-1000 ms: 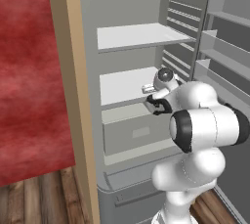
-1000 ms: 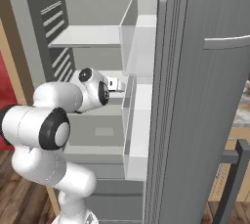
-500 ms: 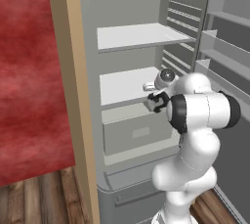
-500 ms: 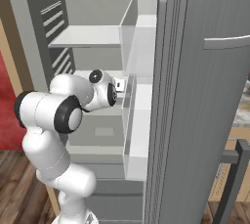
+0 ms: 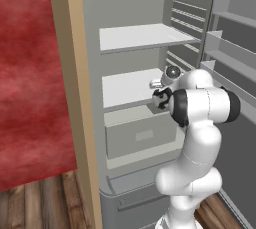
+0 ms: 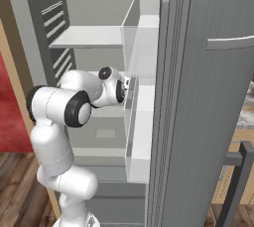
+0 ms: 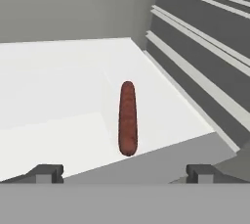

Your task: Move the hot dog bun to the plate on the dining table and place the condiment next to that plate. Then navigate to the fridge and take the sausage and place it on the plate as well.

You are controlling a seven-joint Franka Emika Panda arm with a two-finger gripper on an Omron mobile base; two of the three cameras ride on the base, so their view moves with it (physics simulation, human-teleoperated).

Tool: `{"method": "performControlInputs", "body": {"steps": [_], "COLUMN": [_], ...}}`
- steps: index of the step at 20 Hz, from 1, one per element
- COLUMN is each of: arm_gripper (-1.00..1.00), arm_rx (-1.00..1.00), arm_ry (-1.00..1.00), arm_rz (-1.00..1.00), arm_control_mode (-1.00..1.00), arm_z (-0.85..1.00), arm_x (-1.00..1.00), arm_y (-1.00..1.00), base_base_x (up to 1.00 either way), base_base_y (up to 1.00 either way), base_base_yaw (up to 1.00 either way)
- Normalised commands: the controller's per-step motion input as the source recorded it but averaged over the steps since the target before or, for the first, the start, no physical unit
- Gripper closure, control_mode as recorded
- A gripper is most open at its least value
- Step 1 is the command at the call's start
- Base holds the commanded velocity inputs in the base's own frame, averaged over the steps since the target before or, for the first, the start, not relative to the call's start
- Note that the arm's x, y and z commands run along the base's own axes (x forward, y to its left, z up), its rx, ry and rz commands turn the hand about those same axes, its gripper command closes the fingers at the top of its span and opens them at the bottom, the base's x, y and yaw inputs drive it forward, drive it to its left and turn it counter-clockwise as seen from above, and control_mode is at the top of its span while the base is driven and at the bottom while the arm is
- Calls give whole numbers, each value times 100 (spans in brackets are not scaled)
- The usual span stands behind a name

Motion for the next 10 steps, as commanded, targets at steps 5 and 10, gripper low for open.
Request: {"method": "performControlInputs", "body": {"steps": [5, 10], "arm_gripper": [-100, -100], "arm_rx": [0, 0], "arm_ry": [5, 10], "arm_rz": [-5, -3], "arm_control_mode": [-100, -100], "arm_z": [-11, -28], "arm_x": [34, 36], "arm_y": [-15, -6], "base_base_x": [0, 0], "base_base_y": [0, 0], "base_base_yaw": [0, 0]}}
